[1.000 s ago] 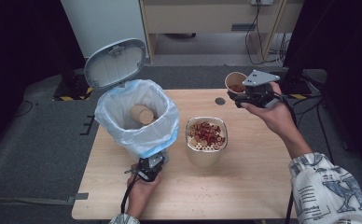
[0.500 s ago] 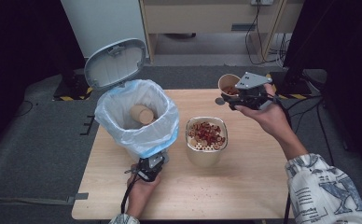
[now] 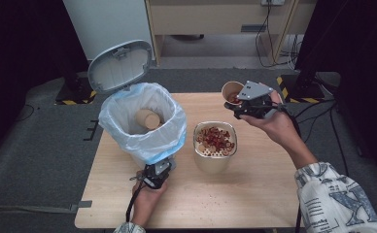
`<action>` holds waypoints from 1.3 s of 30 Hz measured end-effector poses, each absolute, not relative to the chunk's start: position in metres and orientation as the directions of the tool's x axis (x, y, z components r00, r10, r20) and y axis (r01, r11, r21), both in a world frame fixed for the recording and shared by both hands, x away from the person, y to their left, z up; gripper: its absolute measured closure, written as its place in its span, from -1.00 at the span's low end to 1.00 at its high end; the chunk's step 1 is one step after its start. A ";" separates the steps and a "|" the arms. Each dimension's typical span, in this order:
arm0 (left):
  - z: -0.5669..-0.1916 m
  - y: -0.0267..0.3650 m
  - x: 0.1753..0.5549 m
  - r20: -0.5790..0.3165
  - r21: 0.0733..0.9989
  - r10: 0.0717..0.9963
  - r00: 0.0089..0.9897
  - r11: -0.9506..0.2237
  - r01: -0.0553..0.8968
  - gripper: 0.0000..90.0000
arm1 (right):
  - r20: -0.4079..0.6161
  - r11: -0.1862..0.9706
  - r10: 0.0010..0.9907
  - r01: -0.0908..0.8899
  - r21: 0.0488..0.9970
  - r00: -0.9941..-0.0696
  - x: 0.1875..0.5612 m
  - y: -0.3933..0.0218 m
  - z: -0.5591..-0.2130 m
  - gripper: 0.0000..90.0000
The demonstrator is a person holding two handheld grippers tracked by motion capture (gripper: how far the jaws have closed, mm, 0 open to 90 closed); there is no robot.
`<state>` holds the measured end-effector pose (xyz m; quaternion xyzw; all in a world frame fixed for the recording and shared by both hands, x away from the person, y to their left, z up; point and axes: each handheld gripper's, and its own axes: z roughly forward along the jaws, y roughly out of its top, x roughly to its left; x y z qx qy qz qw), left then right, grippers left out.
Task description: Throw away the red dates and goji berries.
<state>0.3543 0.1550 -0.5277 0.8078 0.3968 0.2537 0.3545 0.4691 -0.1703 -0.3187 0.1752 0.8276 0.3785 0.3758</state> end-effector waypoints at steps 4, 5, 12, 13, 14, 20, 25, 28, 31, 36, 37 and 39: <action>-0.528 0.155 0.354 0.129 0.774 0.821 0.556 -0.434 0.461 0.98 | -0.557 0.704 0.526 -0.038 0.709 -0.643 0.466 -0.163 -0.322 -0.26; -0.528 0.155 0.354 0.128 0.774 0.821 0.556 -0.433 0.462 0.98 | -0.571 0.715 0.516 -0.047 0.698 -0.638 0.465 -0.162 -0.322 -0.26; -0.528 0.155 0.354 0.128 0.774 0.821 0.557 -0.434 0.462 0.98 | -0.596 0.734 0.503 -0.053 0.677 -0.626 0.466 -0.159 -0.321 -0.26; -0.528 0.154 0.354 0.119 0.780 0.825 0.552 -0.422 0.462 0.98 | -0.597 0.736 0.503 -0.053 0.675 -0.626 0.466 -0.159 -0.321 -0.26; -0.528 0.154 0.354 0.118 0.781 0.825 0.552 -0.421 0.462 0.98 | -0.600 0.738 0.500 -0.055 0.672 -0.625 0.466 -0.159 -0.321 -0.26; -0.528 0.155 0.354 0.128 0.774 0.821 0.556 -0.433 0.462 0.98 | -0.607 0.744 0.504 -0.048 0.667 -0.615 0.469 -0.162 -0.319 -0.26; -0.527 0.155 0.354 0.128 0.772 0.821 0.556 -0.435 0.463 0.98 | -0.627 0.760 0.481 -0.065 0.647 -0.613 0.466 -0.160 -0.317 -0.27; -0.527 0.155 0.354 0.133 0.769 0.820 0.557 -0.440 0.464 0.98 | -0.635 0.763 0.481 -0.068 0.643 -0.605 0.465 -0.160 -0.315 -0.27; -0.528 0.155 0.354 0.128 0.773 0.822 0.555 -0.433 0.463 0.98 | -0.644 0.771 0.473 -0.071 0.633 -0.602 0.463 -0.159 -0.313 -0.27; -0.528 0.155 0.354 0.126 0.774 0.823 0.554 -0.431 0.463 0.98 | -0.676 0.791 0.456 -0.084 0.606 -0.579 0.462 -0.159 -0.309 -0.26; -0.528 0.155 0.354 0.126 0.774 0.823 0.554 -0.431 0.463 0.98 | -0.680 0.796 0.450 -0.087 0.599 -0.579 0.462 -0.159 -0.307 -0.26; -0.528 0.155 0.354 0.126 0.774 0.823 0.554 -0.431 0.464 0.98 | -0.692 0.804 0.438 -0.094 0.587 -0.573 0.461 -0.158 -0.306 -0.26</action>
